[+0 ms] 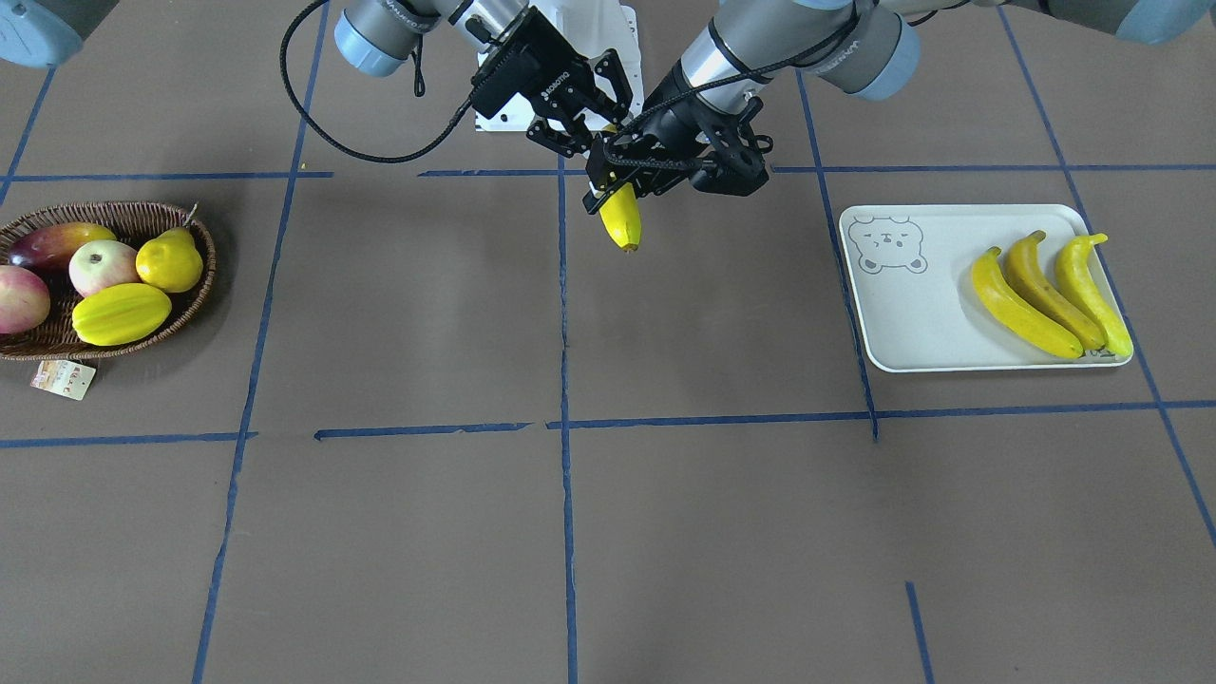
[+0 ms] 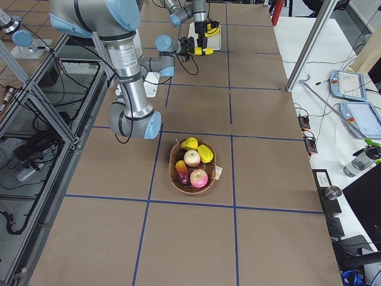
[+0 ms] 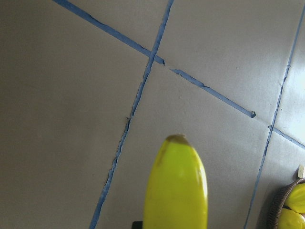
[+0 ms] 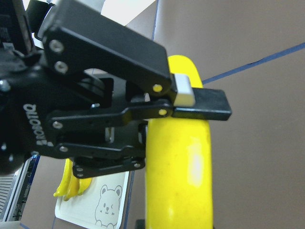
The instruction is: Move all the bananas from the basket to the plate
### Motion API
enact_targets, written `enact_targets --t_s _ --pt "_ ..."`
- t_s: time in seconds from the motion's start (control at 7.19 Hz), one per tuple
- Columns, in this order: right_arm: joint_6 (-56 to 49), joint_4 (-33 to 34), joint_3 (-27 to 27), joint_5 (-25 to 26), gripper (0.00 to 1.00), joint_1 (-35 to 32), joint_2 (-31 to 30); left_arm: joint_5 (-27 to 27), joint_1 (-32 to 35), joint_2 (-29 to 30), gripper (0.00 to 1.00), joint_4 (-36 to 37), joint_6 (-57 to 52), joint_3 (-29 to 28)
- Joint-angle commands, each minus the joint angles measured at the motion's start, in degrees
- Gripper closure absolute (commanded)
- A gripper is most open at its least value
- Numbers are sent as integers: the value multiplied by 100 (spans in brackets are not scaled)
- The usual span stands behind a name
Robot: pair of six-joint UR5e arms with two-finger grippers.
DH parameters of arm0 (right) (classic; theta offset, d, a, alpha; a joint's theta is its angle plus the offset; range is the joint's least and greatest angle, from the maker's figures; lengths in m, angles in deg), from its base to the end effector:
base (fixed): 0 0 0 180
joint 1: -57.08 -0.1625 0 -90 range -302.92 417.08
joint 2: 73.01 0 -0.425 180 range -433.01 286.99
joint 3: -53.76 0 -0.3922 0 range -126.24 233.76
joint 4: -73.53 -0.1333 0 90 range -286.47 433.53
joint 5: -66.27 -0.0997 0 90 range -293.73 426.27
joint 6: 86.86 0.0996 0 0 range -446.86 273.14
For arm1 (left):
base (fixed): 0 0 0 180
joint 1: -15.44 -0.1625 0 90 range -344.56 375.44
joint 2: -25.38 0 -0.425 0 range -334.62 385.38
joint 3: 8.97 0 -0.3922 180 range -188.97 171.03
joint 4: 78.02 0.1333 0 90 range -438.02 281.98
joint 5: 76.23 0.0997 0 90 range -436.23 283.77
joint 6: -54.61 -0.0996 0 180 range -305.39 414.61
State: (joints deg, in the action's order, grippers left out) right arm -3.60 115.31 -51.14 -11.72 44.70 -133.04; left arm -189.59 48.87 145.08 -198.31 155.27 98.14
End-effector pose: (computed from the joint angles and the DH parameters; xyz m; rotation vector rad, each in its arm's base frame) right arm -0.5356 -0.2753 0.1492 0.4286 -1.5717 0.2459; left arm 0.4410 -0.4035 0.1689 -0.0757 1.3720 -0.3716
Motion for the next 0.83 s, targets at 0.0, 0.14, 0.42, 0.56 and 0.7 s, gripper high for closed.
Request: enact_targets --t_s 0.0,0.14,0.42,0.56,0.7 --pt "-12 14 -109 -32 0 -36 -70 25 23 -60 100 14 -11 3" --pt "-20 67 -379 -119 0 -54 -279 25 32 -122 100 14 -11 12" --pt "-29 102 -592 -566 0 -237 -710 34 110 -296 100 23 -20 47" --pt "-47 442 -628 -1125 0 -586 -868 25 224 -481 100 32 -29 73" --pt "-82 993 -672 -1888 0 -1103 -922 34 338 -691 100 40 -55 91"
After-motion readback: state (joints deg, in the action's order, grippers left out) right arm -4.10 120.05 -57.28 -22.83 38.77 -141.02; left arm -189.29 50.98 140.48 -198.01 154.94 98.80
